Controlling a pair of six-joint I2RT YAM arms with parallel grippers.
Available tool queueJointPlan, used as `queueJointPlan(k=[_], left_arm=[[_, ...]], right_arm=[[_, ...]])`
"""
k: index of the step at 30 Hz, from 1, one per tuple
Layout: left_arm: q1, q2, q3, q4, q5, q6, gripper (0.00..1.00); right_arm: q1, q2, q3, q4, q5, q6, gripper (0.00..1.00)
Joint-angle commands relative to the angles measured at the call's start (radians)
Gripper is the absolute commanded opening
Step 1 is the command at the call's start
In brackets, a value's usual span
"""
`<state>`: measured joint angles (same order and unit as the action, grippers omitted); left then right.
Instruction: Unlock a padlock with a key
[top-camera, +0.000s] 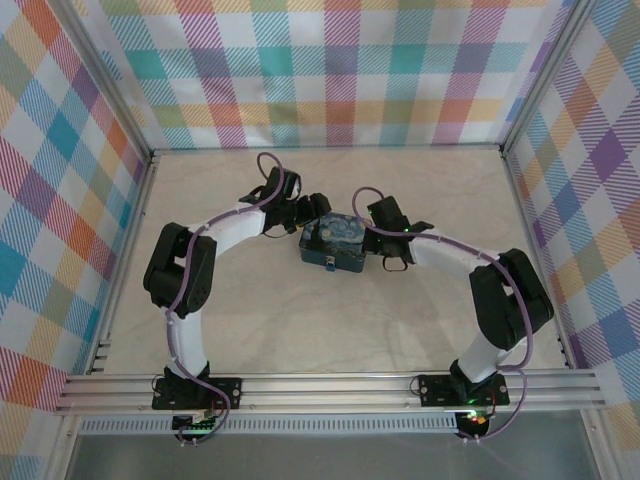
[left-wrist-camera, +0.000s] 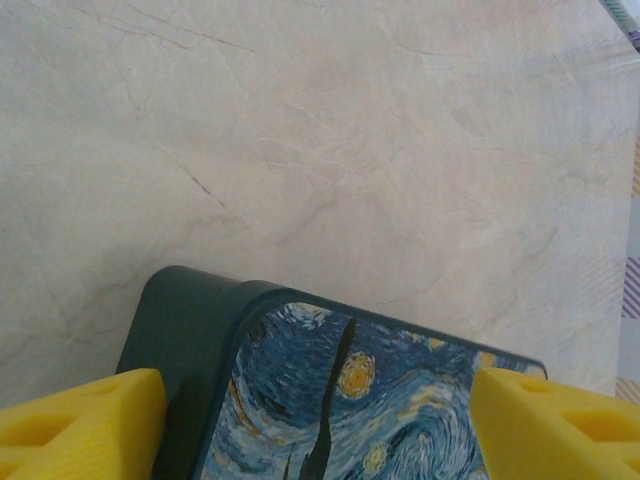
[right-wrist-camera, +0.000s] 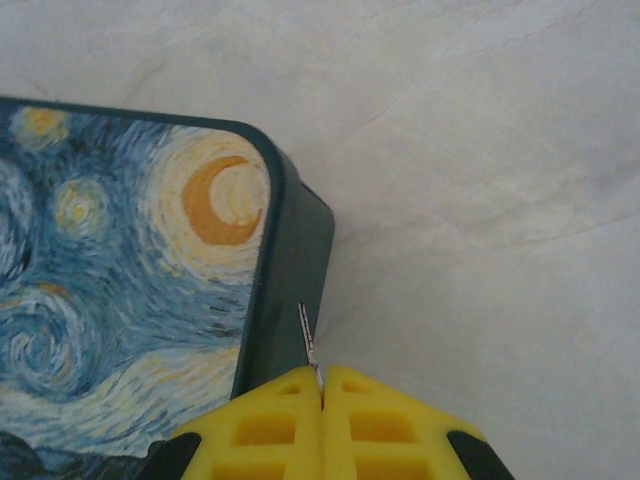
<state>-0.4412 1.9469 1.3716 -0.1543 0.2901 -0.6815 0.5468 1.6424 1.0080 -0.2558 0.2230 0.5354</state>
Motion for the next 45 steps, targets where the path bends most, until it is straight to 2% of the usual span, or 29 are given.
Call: queueJointPlan(k=[1,7,13,19,23,28,31,37,45], left_arm=[[0.013,-0.012,0.014,0.005,0.007,0.017,0.85],[0.045,-0.142,-0.098,0.019,-0.044,0.022,1.0],[0.052,-0.305,-0.238,0.042,-0.054,0.034,1.0],[0.029,-0.452,-0.434,0.154,0.036,0.022,1.0],[-0.031,-0.518,-0.575,0.258,0.014,0.033,1.0],[-0.141,-0.595,-0.809,0.601,-0.102,0.099,1.0],[-0.176,-0.589,-0.862,0.663,-0.149,0.175,1.0],[-0.204,-0.469,-0.866,0.809,-0.063,0.226,1.0],[-0.249,-0.297,-0.818,0.948,-0.065,0.27,1.0]], right_arm=[[0.021,-0.019,-0.019,-0.027,-0.005,0.025,0.0],[0.003,-0.056,-0.001,-0.086,0.052,0.003,0.0],[-0.043,-0.081,0.077,-0.147,0.081,-0.057,0.0],[-0.088,-0.009,0.215,-0.182,0.057,-0.119,0.0],[-0.11,0.081,0.31,-0.187,0.015,-0.139,0.0],[-0.115,0.202,0.418,-0.202,-0.017,-0.157,0.0],[-0.116,0.25,0.45,-0.2,-0.025,-0.159,0.0],[-0.12,0.314,0.484,-0.198,-0.019,-0.169,0.0],[-0.123,0.362,0.522,-0.206,-0.036,-0.174,0.0]])
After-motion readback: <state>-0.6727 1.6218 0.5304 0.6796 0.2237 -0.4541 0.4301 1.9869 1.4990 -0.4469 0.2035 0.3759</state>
